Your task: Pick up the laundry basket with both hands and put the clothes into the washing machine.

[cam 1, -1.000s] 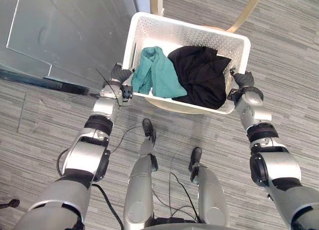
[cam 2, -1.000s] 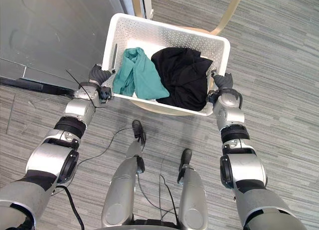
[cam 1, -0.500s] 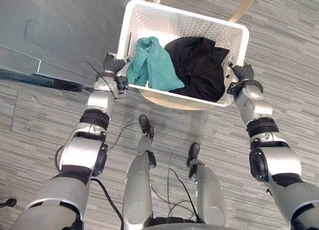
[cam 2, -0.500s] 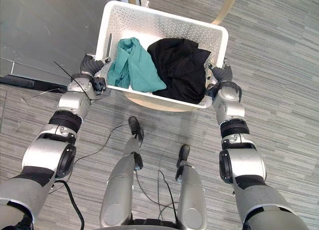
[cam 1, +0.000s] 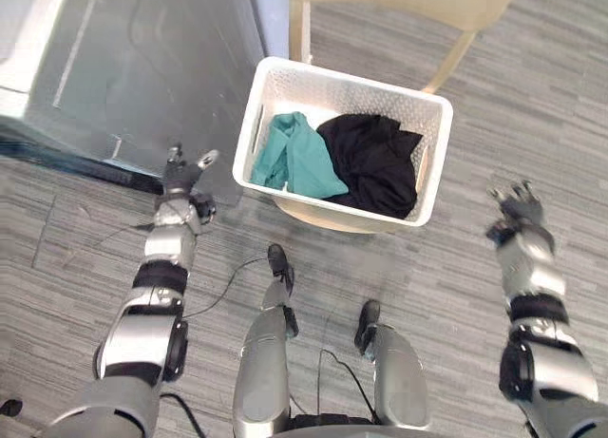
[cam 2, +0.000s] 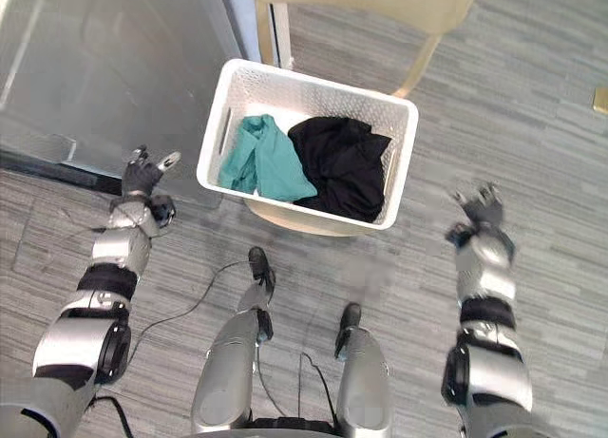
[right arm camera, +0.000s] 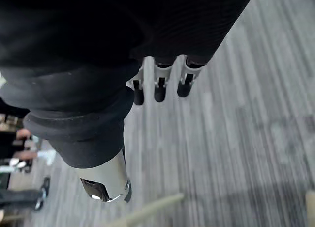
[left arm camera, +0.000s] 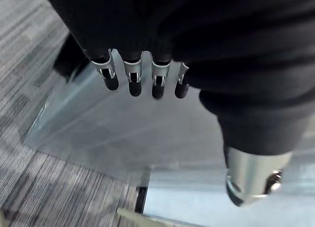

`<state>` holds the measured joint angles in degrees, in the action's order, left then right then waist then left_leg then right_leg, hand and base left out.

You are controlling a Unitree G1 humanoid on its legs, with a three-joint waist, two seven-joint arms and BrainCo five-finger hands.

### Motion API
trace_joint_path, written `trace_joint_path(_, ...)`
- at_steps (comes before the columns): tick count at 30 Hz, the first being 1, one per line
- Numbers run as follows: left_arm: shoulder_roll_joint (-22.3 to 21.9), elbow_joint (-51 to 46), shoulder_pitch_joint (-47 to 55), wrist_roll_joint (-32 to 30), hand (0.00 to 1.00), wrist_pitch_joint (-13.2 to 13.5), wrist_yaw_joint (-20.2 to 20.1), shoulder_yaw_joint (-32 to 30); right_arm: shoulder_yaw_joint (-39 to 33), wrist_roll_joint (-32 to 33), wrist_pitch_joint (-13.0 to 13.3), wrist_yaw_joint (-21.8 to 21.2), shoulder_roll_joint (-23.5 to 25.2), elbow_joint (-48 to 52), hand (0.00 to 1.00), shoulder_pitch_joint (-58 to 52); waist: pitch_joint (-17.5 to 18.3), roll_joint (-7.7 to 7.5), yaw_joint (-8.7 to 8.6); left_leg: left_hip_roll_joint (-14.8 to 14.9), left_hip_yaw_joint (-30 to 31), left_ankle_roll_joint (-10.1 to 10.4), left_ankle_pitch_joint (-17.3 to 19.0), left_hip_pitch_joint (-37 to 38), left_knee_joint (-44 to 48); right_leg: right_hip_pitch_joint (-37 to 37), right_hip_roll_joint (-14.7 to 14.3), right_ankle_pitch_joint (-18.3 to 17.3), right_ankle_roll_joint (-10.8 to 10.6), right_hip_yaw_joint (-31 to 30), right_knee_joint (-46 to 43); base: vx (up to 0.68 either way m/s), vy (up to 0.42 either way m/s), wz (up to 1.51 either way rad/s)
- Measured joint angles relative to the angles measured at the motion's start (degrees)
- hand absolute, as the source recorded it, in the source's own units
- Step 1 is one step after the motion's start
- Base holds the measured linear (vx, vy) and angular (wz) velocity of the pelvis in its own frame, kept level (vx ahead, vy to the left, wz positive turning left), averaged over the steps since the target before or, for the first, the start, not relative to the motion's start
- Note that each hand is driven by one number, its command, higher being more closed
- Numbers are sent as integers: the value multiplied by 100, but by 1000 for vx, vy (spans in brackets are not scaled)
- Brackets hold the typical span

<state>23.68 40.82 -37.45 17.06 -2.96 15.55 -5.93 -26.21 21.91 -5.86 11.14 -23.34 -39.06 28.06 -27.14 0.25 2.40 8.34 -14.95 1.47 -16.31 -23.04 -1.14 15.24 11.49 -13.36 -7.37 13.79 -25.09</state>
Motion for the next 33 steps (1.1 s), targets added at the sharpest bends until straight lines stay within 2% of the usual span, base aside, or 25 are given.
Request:
trace_joint_path(2,-55,-492,613,-4,0,93,129,-196,-392,-7,26,58,46,23,0,-543,4,-2,-2,-81,70,15,12,193,-10,-250,59,-217,-26,38,0,5,-83,26)
trace_joint_path(5,-233,-1015,1461,-13,0,139,223,-525,-893,-14,51,122,237,69,0,-1205,37,7,-4,-134,159,66,56,473,-42,-551,56,-307,-9,88,3,-5,-54,17)
trace_joint_path(8,-503,-1127,2315,-13,0,218,202,-802,-1386,-9,73,121,600,90,0,-1943,350,9,-4,-148,284,95,80,573,-65,-753,26,-342,-13,201,89,43,-65,18)
trace_joint_path(13,-1301,-1000,3636,-11,0,218,47,-1285,-1814,10,90,96,1474,84,0,-2895,843,22,15,-189,358,89,122,996,-220,-1288,-32,-340,-13,336,410,64,-60,12)
trace_joint_path(14,-1579,-681,3897,-52,0,208,-57,-1489,-1873,8,90,84,1758,23,0,-3090,1019,29,20,-225,355,87,123,1162,-309,-1451,-41,-340,-12,353,510,74,-57,8)
trace_joint_path(16,-1818,-231,4053,-129,0,180,-126,-1708,-1902,6,82,19,1961,-27,0,-3253,1184,52,17,-236,349,87,123,1265,-342,-1592,-45,-335,-14,368,615,77,-45,1)
trace_joint_path(18,-2186,845,4239,-301,0,68,-293,-2210,-2012,7,84,-135,2232,-501,0,-3414,1483,76,11,-247,333,84,123,1532,-422,-1896,-63,-264,-34,383,856,98,-65,-6)
trace_joint_path(20,-2365,1627,4351,-525,0,-86,-431,-2518,-2140,-21,54,-244,2374,-1158,0,-3414,1661,98,8,-235,333,109,133,1673,-443,-2123,-123,-183,-22,414,1077,69,-55,-5)
trace_joint_path(24,-2504,2180,4591,-951,0,-303,-662,-3085,-2506,-191,-41,-569,2487,-2146,0,-3414,1873,129,6,-199,321,169,216,1872,-477,-2445,-175,-85,8,416,1405,13,-20,-2)
trace_joint_path(30,-2492,2214,4620,-1101,0,-350,-799,-3065,-2622,-446,-205,-835,2492,-2556,0,-3388,1944,113,-14,-244,467,169,233,2014,-476,-2773,-237,-39,66,585,1604,-10,-27,16)
trace_joint_path(33,-2452,1839,4480,-931,0,-283,-796,-2520,-2299,-680,-203,-869,2448,-2569,0,-3343,1927,116,-22,-339,1024,186,111,1844,-438,-2897,-319,-42,73,1035,1598,-51,-35,76)
